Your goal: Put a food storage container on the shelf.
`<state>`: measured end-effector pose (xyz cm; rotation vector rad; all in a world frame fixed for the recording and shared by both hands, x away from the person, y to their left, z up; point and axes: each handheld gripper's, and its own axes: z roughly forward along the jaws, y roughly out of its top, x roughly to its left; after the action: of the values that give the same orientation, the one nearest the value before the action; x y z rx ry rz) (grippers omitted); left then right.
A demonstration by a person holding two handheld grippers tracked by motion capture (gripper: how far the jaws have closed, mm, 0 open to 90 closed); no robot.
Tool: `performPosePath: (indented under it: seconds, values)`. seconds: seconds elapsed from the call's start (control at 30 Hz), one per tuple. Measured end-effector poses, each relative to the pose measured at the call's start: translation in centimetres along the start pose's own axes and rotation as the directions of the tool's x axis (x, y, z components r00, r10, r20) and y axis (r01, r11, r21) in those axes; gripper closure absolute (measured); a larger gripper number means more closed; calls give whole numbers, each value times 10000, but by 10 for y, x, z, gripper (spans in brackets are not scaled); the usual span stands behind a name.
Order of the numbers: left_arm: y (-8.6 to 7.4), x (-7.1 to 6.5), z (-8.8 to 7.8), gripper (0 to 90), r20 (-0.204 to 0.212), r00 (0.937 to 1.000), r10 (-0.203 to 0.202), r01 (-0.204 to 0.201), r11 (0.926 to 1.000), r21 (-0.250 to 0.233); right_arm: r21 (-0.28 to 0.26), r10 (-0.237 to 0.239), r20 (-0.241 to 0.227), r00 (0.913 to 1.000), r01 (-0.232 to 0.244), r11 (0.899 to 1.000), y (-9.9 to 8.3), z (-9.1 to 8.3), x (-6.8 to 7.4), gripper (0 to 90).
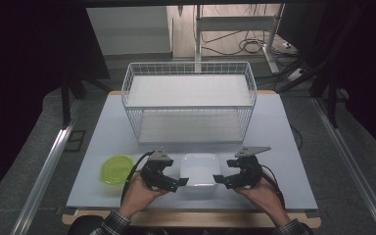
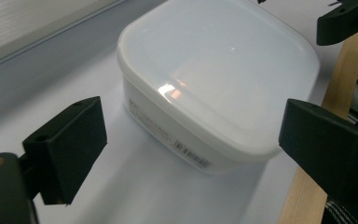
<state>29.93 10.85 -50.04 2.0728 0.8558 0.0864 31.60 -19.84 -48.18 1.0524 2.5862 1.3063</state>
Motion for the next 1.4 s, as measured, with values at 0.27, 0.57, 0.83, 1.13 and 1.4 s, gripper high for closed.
performPosePath:
  seconds: [0.27, 0.57, 0.83, 1.13, 1.4]
  values:
    - [9, 14, 14, 192, 1125, 9913, -678, 655, 9976, 236, 602, 639, -818, 9946, -590, 9964, 9, 18, -10, 306]
    - [10, 11, 9, 292, 1296, 9780, -1635, 1521, 9839, 935, 862, 1458, -624, 9873, -1402, 9864, 11, 5, -4, 521]
    - [7, -5, -7, 490, 687, 9785, -1943, 1870, 9773, 995, 517, 1729, -120, 9849, -1721, 9837, 2, -7, 14, 616]
    - [0, -17, -17, 627, 335, 9784, -2040, 2016, 9774, 641, 314, 2683, -232, 9631, -2675, 9630, -6, -13, 18, 700]
    - [-4, -21, -21, 677, 45, 9771, -2128, 2127, 9769, 199, -61, 3326, -546, 9415, -3334, 9427, -10, -15, 17, 771]
